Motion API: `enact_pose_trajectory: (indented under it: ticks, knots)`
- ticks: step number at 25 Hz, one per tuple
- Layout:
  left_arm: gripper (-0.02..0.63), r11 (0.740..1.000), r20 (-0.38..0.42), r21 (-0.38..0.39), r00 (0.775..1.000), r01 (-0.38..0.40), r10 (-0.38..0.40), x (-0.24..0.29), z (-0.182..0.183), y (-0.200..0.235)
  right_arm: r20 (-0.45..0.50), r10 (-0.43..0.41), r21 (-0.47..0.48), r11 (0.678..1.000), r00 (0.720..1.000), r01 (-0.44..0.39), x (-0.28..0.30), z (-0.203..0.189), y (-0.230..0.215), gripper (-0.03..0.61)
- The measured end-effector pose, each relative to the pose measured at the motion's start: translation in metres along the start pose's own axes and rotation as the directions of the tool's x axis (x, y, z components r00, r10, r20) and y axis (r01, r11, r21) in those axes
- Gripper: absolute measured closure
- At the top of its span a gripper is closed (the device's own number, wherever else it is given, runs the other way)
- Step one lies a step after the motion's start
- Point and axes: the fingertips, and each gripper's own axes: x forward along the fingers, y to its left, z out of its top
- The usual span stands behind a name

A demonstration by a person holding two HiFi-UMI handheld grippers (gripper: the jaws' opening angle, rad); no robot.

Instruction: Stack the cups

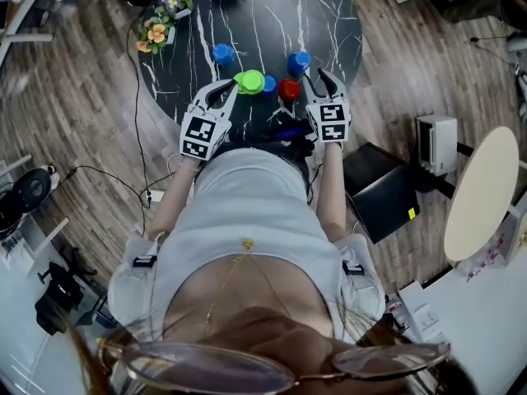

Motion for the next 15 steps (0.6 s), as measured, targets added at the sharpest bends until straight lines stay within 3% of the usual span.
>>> enact_pose_trajectory:
  ticks: [7,15]
  knots:
    - [0.578,0.999,0.005,-0.041,1.000,-0.023,0.024,-0.008,-0.002,-0.007,-0.070,0.050,-0.022,0.998,0.996,-0.052,0.037,-0.014,-0.006,0.378]
    - [0.578,0.990,-0.009,-0.107,0.996,-0.089,0.088,-0.024,-0.013,-0.003,-0.154,0.069,-0.034,0.997,0.986,-0.075,0.077,-0.036,-0.009,0.360]
